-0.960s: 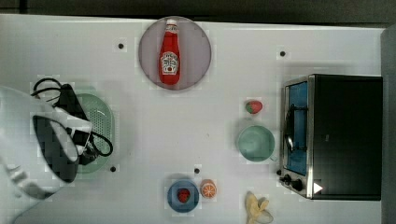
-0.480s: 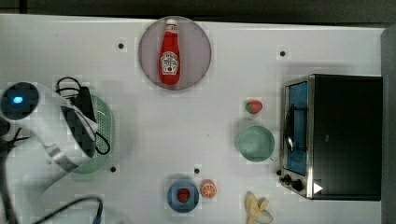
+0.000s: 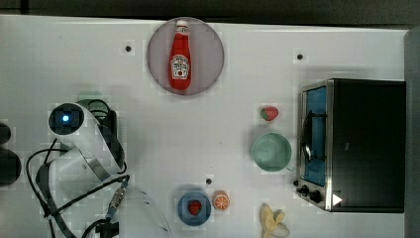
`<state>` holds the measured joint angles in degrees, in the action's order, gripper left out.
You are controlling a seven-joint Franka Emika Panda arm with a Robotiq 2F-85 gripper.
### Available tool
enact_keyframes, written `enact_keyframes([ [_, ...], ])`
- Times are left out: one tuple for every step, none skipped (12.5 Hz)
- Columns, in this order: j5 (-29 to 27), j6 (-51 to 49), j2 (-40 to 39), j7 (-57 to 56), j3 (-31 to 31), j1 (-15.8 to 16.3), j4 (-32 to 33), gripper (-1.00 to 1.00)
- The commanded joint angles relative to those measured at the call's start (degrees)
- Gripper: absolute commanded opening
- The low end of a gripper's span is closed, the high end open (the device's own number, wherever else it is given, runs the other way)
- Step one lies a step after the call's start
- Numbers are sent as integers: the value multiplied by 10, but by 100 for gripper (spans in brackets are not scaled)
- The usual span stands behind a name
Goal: Drag strainer left to right.
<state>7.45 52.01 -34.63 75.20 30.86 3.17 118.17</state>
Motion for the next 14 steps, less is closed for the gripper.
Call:
enact_keyframes([
  [47, 39, 30, 49, -23, 0, 24, 100],
  [50, 47, 29, 49, -31, 0, 32, 100],
  [51, 56, 29, 49, -36, 0, 38, 100],
  [50, 71, 29, 49, -39, 0, 42, 100],
  [51, 76, 29, 49, -47, 0, 46, 100],
  [51, 76, 29, 49, -54, 0, 49, 100],
  [51, 84, 29, 49, -58, -1, 49, 100],
  [51, 83, 29, 49, -63, -2, 53, 100],
  [54, 82, 29, 49, -70, -2, 60, 100],
  [56, 86, 31, 49, -79, -3, 65, 100],
  [58, 87, 35, 48, -86, -6, 70, 100],
  [58, 87, 42, 48, -91, -10, 77, 100],
  [58, 87, 49, 46, -92, -17, 85, 100],
  [58, 87, 58, 36, -94, -24, 95, 100],
])
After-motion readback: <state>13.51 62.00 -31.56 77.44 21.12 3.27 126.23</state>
